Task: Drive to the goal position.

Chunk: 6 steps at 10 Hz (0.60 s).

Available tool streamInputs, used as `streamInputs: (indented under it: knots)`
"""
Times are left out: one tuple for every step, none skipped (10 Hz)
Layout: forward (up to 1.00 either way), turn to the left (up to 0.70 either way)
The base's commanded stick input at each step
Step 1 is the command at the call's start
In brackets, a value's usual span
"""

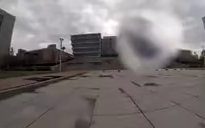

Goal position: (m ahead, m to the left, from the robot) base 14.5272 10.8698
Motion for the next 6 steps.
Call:
streamInputs:
  knots:
    - [0.7,0.0]
    - [0.7,0.0]
    - [0.7,0.0]
    - [0.7,0.0]
    - [0.7,0.0]
    - [0.7,0.0]
